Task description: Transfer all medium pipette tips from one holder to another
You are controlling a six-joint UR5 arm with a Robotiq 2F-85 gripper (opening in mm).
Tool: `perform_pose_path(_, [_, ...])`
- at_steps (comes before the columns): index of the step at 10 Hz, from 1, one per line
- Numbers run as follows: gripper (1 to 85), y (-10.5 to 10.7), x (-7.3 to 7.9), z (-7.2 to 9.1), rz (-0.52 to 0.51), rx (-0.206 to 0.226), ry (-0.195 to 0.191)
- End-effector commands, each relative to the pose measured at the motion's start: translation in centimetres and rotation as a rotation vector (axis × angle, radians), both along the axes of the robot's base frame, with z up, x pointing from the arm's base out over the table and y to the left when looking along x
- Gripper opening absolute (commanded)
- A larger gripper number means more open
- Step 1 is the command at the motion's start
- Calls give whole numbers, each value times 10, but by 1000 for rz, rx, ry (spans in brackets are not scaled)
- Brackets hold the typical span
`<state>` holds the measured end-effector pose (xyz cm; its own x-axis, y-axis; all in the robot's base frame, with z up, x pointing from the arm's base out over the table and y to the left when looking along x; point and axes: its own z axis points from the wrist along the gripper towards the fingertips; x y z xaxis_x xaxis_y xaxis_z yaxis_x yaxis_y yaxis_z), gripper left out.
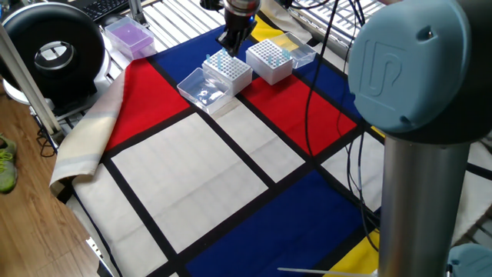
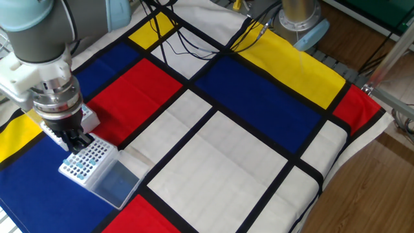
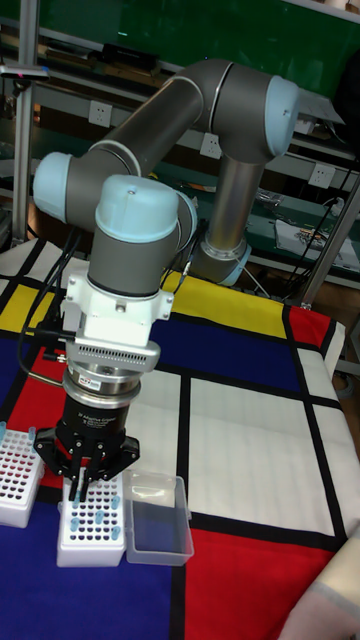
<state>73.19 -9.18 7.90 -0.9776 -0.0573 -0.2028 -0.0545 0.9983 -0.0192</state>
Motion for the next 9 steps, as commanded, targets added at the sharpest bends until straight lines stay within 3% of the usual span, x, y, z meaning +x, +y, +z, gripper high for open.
perform_pose_path(1, [17, -6, 0, 23, -30, -10, 12])
perform_pose_path(9, [17, -17, -1, 69, -44, -30, 25])
